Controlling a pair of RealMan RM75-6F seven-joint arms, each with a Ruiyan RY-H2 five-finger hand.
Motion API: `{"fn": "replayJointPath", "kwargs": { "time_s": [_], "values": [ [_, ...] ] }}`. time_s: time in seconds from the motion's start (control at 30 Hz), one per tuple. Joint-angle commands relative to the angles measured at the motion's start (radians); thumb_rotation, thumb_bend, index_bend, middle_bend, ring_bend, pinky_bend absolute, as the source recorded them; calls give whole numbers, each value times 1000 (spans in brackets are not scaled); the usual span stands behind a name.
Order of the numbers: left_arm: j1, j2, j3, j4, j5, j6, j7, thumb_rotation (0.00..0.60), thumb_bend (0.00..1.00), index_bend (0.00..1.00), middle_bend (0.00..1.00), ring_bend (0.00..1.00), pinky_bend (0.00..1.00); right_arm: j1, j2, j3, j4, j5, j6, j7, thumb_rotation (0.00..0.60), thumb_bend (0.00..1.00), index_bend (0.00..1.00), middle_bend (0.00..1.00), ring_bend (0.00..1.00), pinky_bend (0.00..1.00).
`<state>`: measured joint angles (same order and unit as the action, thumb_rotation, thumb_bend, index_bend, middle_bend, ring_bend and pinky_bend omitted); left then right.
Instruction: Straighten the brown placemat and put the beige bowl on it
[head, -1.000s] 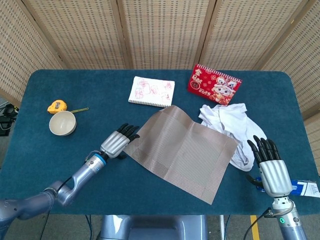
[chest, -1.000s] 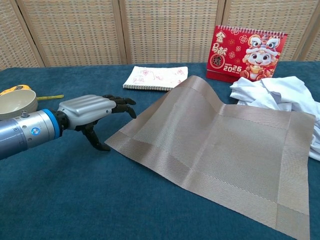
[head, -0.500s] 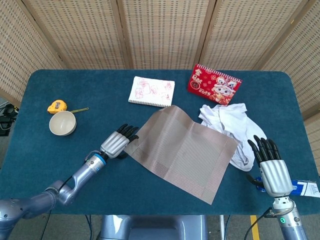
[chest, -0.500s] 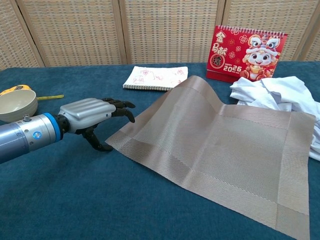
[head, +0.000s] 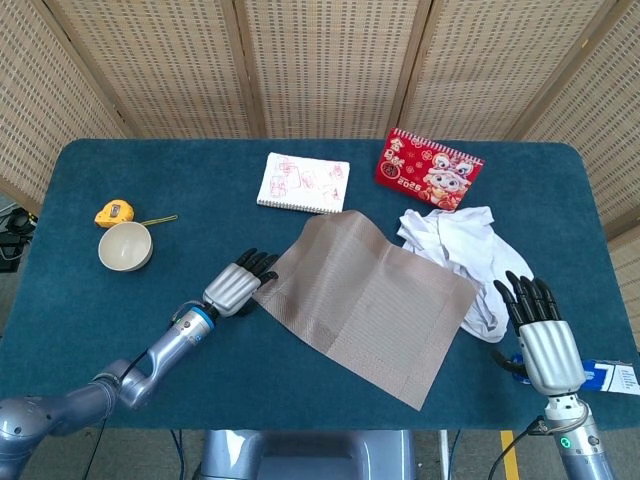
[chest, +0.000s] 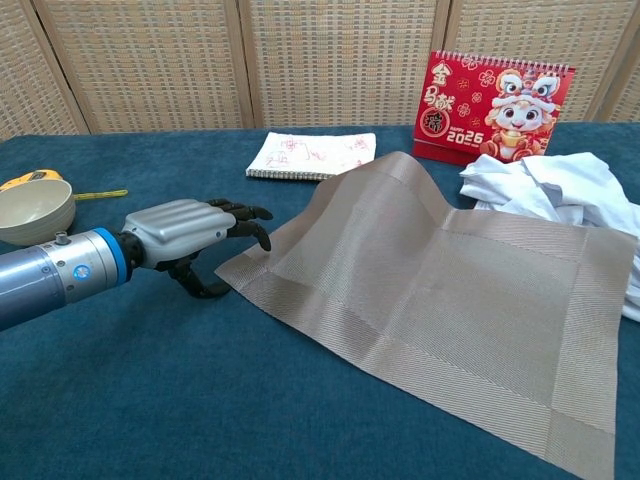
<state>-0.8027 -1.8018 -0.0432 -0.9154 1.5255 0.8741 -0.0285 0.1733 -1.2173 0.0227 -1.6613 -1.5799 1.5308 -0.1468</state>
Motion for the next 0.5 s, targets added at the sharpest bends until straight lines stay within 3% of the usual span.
{"fn": "replayJointPath", "kwargs": {
  "time_s": [0.03,0.5],
  "values": [
    [-3,-2,0,4,-5,-6,3,600,437,224,0,0,0,-2,2,2,-2,-2,-1,2,600,0,0,0,0,0],
    [-15,-21,-9,13,-28,-17,21,600,606,312,0,0,0,-10,8,11,-6,-14,-5,15,600,0,0,0,0,0]
  ]
}}
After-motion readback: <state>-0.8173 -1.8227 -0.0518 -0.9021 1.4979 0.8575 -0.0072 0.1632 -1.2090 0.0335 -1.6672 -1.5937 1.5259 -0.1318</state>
